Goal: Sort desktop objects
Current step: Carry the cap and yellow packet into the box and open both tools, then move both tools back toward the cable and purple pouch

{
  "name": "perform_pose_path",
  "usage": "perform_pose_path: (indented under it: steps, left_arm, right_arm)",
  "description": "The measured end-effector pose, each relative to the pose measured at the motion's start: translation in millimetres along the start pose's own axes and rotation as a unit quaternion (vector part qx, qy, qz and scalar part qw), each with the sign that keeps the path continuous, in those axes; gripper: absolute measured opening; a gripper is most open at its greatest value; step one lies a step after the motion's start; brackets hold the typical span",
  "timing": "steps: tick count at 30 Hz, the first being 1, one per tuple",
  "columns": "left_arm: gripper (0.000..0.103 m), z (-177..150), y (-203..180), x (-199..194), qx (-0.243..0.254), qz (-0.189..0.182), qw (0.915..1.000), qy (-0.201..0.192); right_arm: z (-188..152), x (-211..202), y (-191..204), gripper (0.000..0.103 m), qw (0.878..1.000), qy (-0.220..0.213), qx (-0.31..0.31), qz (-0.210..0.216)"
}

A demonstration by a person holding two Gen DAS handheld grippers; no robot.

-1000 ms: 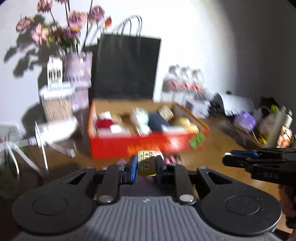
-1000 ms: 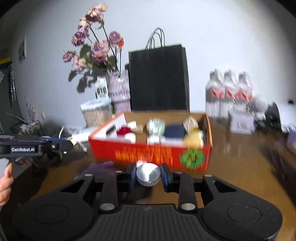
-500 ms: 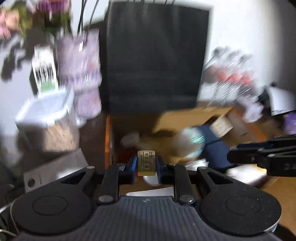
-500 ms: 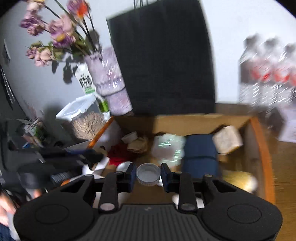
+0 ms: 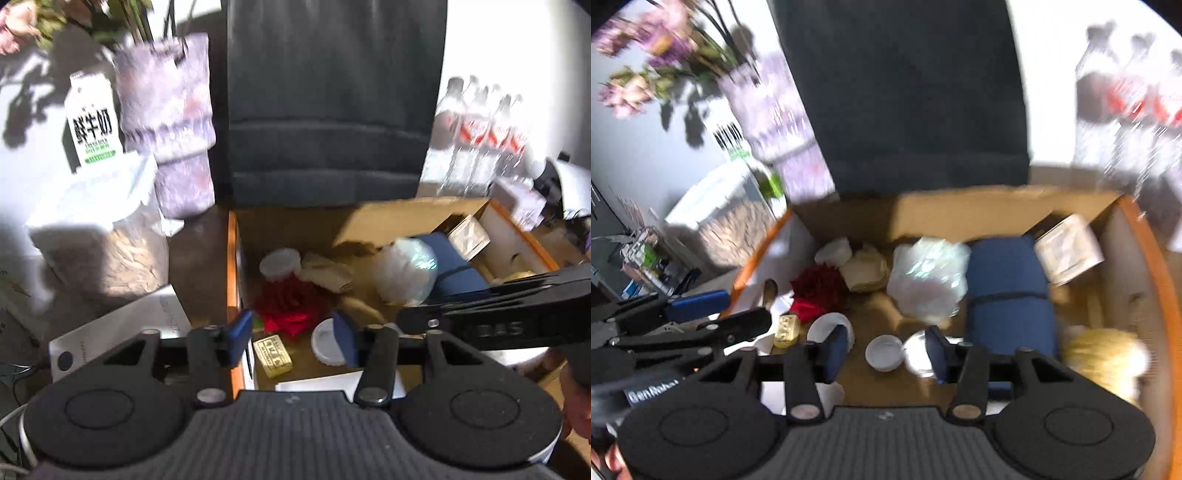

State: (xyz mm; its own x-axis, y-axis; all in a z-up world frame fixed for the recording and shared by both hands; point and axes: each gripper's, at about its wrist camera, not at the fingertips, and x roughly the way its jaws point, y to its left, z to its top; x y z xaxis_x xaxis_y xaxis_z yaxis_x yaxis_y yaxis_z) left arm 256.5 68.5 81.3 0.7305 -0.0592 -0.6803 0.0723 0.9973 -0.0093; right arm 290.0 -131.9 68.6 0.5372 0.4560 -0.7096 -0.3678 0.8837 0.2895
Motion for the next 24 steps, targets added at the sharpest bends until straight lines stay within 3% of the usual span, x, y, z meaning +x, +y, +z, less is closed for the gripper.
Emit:
perform_pose_path:
  steps: [4,6,8,13,19,22,24]
  left_arm:
    - [0.083,-14.3,-8.6,-46.0,-0.014,-0.012,0.9993,-0.032]
    - [0.087,-33.1,-18.1,-73.7,-0.006,-0.014,0.9984,-0.055]
    - [0.099,-58.2,-24.8,-98.0,-0.003,-0.022,0.997,-0.075]
    - [0.102,-126.0,-45.9,-133.8,-0.008,-0.035,0.9968,-0.072]
    - [0.103,-201.3,-60.0,-157.4,-0.02,-0.042,0.9959,-0.078]
    - [0.103,-223.1,-60.8,-163.7,-0.041,-0.062,0.9949,-0.069]
    - [0.103,-231.6,-65.4,-165.6,-0.033,-0.066,0.9956,-0.059]
  right_arm:
    - [-31.5,-69.3,1.9,0.062,0.995,-0.08,-0.039,-0.038]
    - [-57.0,-100.8,3.3,0.068,0.991,-0.113,-0.058,-0.05]
    - [-85.3,-124.8,4.7,0.071,0.989,-0.125,-0.065,-0.041]
    - [-162.8,-151.1,7.1,0.076,0.989,-0.121,-0.084,-0.011]
    - [-228.4,-166.7,4.7,0.086,0.991,-0.122,-0.059,-0.013]
    - [-250.8,-169.0,2.7,0.087,0.993,-0.11,-0.053,0.003]
    - [-262.3,-170.4,3.5,0.087,0.993,-0.106,-0.055,-0.008]
